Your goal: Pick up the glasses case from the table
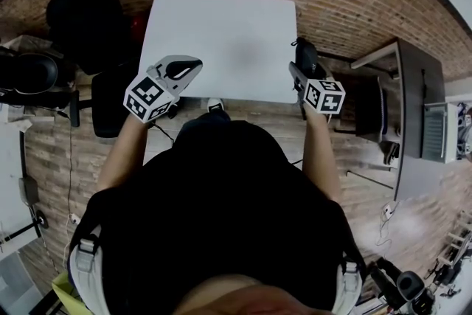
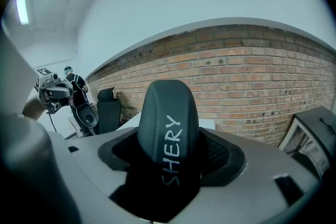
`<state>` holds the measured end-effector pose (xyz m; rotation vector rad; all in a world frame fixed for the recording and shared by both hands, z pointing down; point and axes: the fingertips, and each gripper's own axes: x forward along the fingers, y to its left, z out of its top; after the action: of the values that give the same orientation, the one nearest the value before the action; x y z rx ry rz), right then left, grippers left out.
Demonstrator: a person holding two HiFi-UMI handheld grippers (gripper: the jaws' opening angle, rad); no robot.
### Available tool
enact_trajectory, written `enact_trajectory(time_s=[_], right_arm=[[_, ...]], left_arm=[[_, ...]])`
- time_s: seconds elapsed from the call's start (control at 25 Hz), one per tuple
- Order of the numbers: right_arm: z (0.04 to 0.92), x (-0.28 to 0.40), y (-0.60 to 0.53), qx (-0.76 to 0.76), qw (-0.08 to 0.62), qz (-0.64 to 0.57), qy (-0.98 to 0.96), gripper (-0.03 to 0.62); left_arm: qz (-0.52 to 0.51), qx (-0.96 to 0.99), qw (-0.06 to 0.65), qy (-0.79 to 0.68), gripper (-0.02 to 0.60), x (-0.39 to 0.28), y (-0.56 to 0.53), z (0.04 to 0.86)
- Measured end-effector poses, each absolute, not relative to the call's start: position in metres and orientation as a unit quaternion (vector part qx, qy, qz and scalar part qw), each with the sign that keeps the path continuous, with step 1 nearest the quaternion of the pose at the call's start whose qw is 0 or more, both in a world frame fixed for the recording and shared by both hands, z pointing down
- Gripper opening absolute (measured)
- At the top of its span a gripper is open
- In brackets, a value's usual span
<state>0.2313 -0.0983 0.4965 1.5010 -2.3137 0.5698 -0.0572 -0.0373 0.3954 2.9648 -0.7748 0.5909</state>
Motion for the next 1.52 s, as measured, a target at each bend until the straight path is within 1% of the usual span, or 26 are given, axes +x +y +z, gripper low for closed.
enact_trajectory(time_s=[0.6, 1.52], right_arm=[[0.471, 0.221, -0.073, 0.515, 0.142, 0.185, -0.825, 0.336], [0.449, 0.204, -0.049, 0.499, 0.121, 0.175, -0.84, 0.336]], left_arm=[[0.182, 0.954, 0.008, -0.24, 0.011, -0.049, -0.017, 0.394], [0.182, 0.952, 0.009, -0.245, 0.011, -0.056, 0.007, 0.396]])
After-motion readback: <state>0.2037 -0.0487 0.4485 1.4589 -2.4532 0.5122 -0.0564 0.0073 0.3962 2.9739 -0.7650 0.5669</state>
